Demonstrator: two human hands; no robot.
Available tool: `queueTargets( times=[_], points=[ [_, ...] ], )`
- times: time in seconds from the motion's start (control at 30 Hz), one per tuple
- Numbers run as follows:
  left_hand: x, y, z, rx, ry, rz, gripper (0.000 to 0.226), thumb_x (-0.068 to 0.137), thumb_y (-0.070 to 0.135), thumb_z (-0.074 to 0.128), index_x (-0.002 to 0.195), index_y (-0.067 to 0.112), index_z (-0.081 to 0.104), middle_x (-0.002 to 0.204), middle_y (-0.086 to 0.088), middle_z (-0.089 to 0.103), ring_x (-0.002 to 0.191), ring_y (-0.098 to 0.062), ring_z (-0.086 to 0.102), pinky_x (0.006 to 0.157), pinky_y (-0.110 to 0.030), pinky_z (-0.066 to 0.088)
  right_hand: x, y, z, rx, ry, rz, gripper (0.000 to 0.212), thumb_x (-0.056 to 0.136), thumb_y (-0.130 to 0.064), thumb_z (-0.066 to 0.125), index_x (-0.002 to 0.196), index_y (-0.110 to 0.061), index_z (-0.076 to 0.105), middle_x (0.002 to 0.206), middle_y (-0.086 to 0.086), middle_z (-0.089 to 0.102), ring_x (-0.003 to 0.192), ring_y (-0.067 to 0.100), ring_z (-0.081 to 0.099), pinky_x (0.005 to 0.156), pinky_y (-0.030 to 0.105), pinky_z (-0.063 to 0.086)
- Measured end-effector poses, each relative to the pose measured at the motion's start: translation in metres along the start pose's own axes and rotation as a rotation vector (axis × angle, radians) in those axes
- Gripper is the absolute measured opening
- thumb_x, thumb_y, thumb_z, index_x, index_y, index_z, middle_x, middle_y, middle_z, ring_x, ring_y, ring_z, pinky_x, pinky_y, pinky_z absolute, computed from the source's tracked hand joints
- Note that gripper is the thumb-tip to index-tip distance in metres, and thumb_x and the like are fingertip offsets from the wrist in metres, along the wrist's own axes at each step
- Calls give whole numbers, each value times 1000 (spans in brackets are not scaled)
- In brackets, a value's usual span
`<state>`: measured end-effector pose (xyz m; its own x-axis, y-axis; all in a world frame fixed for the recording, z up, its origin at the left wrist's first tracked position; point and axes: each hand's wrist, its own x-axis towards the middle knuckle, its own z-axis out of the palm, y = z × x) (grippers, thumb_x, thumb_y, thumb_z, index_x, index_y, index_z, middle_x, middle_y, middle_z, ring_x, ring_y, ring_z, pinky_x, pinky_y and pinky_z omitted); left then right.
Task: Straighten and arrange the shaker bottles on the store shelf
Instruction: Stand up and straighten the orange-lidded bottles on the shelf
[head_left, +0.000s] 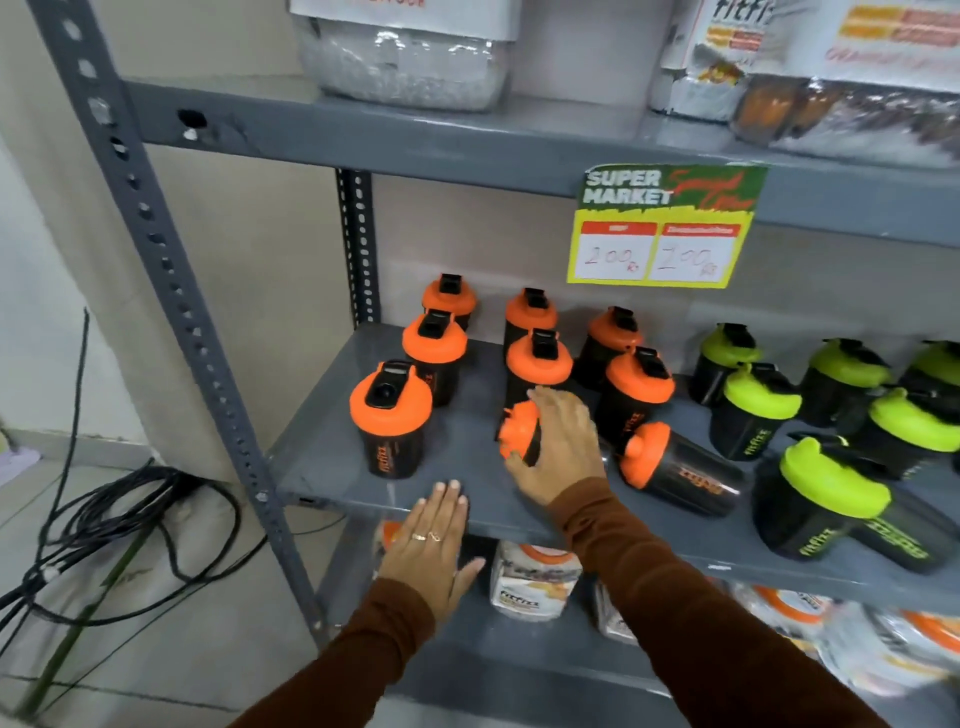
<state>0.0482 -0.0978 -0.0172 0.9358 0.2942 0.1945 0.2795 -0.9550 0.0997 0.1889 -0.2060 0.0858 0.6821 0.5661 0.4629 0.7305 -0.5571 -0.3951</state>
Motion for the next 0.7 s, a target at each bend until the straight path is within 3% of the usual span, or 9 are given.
queueTargets(
  times=[0.1,0.2,0.3,0.4,0.53,0.7],
  points=[
    [22,16,-10,11,-44,7,68,91,50,3,123,4,43,124,-15,60,112,-28,58,109,-31,5,5,18,-6,-198,-304,126,93,69,-31,69,141,-1,18,148,20,27,140,37,17,117,48,16],
    [30,21,-9,14,-84,-11,73,88,53,15,110,3,62,112,-14,67,103,-26,64,104,-33,25,7,24,-4,-285,-414,170,97,72,-26,71,142,-3,9,150,19,23,140,34,17,117,46,14],
    [30,22,-9,-1,-75,-17,64,79,48,28,102,4,67,107,-12,70,99,-24,66,85,-37,52,8,23,-1,-305,-359,161,87,74,-16,69,141,-1,15,143,21,33,132,36,31,115,45,22],
    [31,21,-8,-1,-75,-23,60,81,43,28,101,3,68,105,-13,70,97,-25,67,79,-41,54,5,24,3,-312,-312,96,80,71,-13,68,137,1,25,138,22,38,124,38,36,110,45,30],
    [31,19,-4,9,-51,-43,79,94,39,-3,103,4,67,106,-12,70,99,-24,66,80,-39,54,-6,30,10,-206,-212,2,82,58,-12,78,129,7,41,131,28,47,119,45,44,105,51,37],
    [31,19,-4,26,-60,-48,69,94,41,9,103,4,67,108,-12,70,99,-24,66,80,-40,54,-13,27,7,71,-24,131,80,61,-20,80,128,4,42,132,25,46,122,39,40,106,42,33]
  ],
)
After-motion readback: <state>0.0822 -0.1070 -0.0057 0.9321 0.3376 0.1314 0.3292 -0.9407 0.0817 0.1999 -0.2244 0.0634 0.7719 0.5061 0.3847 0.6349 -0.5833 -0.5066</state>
